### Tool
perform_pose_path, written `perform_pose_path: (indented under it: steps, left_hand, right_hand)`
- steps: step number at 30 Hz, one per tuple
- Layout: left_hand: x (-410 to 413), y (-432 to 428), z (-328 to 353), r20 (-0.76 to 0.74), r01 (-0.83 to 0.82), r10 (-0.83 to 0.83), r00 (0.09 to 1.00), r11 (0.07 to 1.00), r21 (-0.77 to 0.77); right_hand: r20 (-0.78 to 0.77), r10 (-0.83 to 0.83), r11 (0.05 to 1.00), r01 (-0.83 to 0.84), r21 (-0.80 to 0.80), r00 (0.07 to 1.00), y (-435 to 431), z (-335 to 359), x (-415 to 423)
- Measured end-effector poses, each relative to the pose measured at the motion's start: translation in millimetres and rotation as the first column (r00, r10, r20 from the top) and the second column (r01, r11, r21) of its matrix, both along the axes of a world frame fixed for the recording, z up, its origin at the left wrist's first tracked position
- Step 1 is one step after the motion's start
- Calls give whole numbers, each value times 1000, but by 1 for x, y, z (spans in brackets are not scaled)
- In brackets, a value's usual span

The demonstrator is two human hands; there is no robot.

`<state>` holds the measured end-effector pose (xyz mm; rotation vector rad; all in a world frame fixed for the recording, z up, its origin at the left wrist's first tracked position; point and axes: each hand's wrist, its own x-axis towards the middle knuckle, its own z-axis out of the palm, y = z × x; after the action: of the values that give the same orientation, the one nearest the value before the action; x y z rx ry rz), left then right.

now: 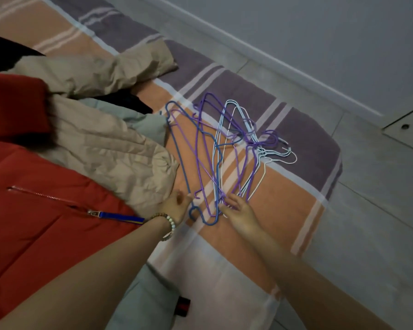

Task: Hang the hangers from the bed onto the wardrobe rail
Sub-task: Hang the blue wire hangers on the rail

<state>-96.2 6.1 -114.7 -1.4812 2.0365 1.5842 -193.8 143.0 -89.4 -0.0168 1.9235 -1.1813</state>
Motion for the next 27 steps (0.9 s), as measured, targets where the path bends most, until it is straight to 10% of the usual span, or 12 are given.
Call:
perform_pose_path:
  steps: [18, 27]
  left_hand:
    - [6, 26, -6, -353, -258, 294, 888, 955, 147]
    - [-22, 55, 78, -533, -141, 127, 837, 990, 14]
  right_hand:
    - [239, -85, 981, 123, -148, 967, -8, -29, 20]
    - [339, -33, 905, 172, -389, 940, 34, 58, 0]
